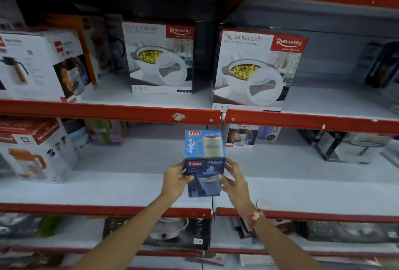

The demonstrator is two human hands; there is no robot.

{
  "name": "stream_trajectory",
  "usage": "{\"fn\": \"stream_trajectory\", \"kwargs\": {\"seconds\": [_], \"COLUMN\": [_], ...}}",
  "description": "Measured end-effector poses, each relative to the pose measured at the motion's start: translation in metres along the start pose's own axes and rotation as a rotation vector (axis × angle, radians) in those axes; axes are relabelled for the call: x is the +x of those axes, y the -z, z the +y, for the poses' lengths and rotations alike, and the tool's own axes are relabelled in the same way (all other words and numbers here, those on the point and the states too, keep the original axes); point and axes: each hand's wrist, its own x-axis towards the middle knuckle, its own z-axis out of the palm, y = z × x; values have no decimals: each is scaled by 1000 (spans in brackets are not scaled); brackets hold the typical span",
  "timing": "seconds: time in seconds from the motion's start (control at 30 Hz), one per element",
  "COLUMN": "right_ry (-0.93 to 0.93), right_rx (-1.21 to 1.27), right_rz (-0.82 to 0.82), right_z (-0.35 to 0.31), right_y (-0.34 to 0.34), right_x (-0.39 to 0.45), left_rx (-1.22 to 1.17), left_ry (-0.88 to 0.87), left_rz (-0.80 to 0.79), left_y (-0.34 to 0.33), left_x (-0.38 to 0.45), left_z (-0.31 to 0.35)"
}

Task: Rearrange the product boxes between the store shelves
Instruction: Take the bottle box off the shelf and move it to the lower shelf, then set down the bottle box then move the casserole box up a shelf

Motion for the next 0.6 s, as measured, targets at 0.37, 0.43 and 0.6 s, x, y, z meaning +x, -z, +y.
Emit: {"fn": "stream_trajectory", "kwargs": {"seconds": [0.37,0.43,0.6], "right_ry": [-79,-115,-76], "right_rx": [-231,-289,-522], "right_rz": [27,12,65], "right_z": [23,16,-36], "right_y": [-5,-2,20], "right_x": [21,22,28], "left_rx": [8,54,227], "left_ry": [139,144,124], "left_rz": [-12,-49,-119], "left_y": [-11,-6,23], "left_x": [16,16,15], "left_z": [-19,-15,20]}}
